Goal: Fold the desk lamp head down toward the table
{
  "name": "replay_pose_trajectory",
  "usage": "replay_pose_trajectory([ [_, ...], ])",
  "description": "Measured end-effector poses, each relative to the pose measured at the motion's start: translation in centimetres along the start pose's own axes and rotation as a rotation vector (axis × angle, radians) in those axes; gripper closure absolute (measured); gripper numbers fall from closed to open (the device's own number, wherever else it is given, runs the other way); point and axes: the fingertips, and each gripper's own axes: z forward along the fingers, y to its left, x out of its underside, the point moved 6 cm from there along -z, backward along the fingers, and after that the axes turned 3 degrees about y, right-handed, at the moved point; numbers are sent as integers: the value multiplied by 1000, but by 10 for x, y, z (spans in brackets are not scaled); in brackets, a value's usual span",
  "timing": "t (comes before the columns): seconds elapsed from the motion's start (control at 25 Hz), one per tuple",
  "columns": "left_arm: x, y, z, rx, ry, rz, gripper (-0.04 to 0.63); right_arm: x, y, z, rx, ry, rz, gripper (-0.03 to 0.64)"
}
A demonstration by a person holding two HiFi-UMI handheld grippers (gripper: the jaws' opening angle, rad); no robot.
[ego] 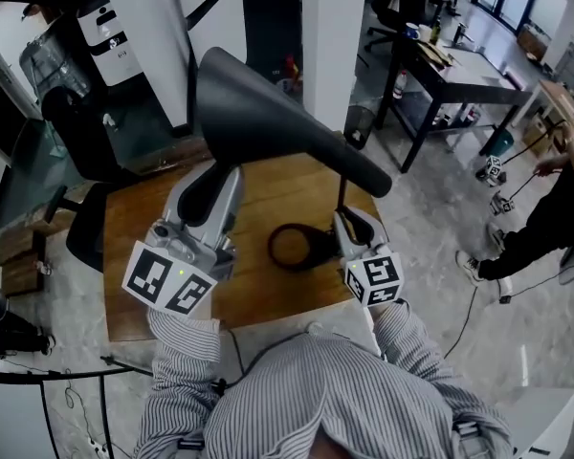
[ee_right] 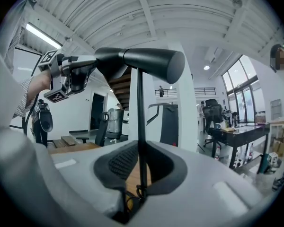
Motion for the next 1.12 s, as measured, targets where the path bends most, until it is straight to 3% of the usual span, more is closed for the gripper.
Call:
replay_pose_trajectory([
  [0.48,25,3,-10,-40,28,-44,538,-2,-2,0,4,6,9,566],
  [0.84,87,-2,-26,-83,133,-268,545,-1,-1,0,12,2,24,566],
  [1.12,139,-25,-26,-138,240,-350,552,-1,-2,1,6,0,36,566],
])
